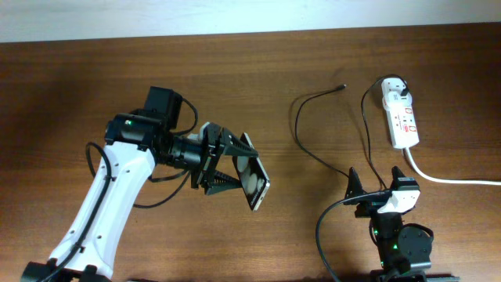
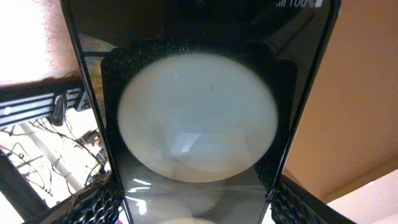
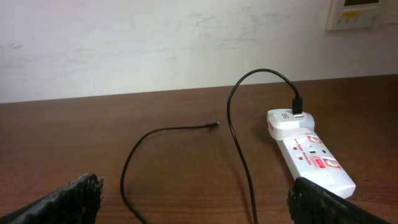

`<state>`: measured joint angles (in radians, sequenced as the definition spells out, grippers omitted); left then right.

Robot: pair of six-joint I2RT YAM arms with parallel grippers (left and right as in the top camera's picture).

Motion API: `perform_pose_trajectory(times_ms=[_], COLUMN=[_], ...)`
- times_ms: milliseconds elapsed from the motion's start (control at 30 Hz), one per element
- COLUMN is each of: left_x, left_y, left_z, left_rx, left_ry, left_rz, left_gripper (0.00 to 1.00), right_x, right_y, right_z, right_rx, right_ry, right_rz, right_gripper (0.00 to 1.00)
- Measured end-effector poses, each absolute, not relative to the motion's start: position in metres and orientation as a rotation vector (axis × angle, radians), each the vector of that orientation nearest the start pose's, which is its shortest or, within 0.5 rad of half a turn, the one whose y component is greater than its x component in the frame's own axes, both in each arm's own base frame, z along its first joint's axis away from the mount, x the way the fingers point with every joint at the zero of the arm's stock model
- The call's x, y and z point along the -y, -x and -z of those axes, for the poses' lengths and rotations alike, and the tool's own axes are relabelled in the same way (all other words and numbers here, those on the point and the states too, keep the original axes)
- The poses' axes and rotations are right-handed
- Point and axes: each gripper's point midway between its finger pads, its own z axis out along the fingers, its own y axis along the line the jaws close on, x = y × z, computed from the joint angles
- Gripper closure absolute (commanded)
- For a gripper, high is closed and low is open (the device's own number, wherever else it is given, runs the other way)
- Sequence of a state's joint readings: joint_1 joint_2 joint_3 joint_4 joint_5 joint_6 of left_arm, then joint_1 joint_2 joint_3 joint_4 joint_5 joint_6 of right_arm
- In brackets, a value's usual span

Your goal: Plug charger to phone and switch on socket

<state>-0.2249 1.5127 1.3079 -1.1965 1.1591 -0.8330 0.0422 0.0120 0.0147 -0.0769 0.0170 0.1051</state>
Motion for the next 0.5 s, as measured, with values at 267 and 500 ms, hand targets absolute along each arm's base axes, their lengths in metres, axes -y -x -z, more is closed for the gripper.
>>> perform_pose_trajectory(times_ms=[267, 500], left_x=[0.211, 0.205], left_y=[-0.255, -0.259], left_z=[-0.23, -0.221], left_rx=[-2.903, -2.847], left_ry=[0.452, 0.118], left_rz=[1.677, 1.544], left_gripper=[0.41, 0.41], right_x=[-0.007, -0.008], right_y=[-0.246, -0.246], right_z=[-0.159, -0.159], right_rx=[-1.645, -1.645], right_ry=[-0.065, -0.064], right_rz=[-0.099, -0.099], right_gripper=[0.01, 0.01])
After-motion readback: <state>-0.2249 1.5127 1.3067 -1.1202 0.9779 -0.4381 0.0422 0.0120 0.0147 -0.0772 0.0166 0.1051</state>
